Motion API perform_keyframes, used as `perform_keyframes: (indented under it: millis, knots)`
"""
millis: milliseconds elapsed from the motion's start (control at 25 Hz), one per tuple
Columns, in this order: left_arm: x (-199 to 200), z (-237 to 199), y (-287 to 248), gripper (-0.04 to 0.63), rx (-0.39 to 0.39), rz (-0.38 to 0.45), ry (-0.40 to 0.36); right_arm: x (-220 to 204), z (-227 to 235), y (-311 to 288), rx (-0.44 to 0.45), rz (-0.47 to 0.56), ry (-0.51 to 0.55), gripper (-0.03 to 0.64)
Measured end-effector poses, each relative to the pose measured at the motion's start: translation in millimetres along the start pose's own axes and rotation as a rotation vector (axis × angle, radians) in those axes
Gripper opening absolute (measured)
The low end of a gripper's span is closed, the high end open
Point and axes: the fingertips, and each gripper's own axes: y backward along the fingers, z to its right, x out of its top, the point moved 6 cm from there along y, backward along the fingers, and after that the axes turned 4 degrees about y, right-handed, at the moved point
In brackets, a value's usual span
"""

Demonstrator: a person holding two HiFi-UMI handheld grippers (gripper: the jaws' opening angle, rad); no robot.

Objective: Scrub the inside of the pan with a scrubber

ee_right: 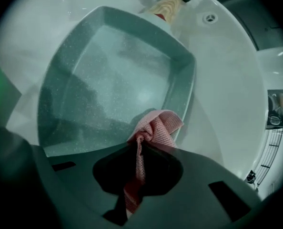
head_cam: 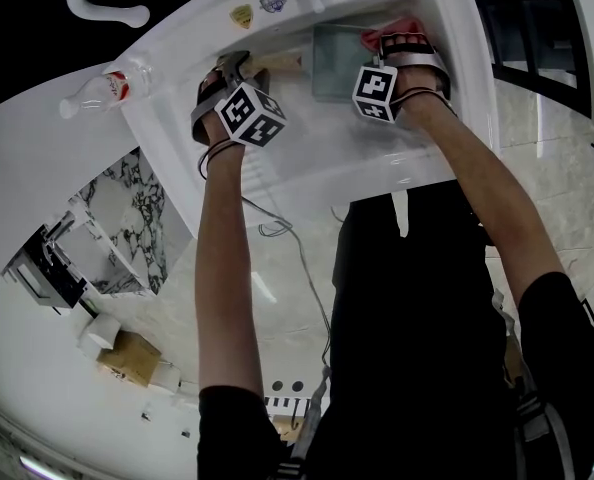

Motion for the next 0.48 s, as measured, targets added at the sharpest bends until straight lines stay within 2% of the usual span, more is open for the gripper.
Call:
perform_keyframes:
  millis: [120, 480]
  knots:
    - [0, 0, 0, 0.189, 0.001, -0.003, 0.000, 5, -10, 7, 0.168, 0.040, -0.053, 0.034]
    - [0, 1, 0, 0.190, 0.000, 0.001, 0.000, 20, -48, 28, 0.676, 0.187, -0.312, 0.034]
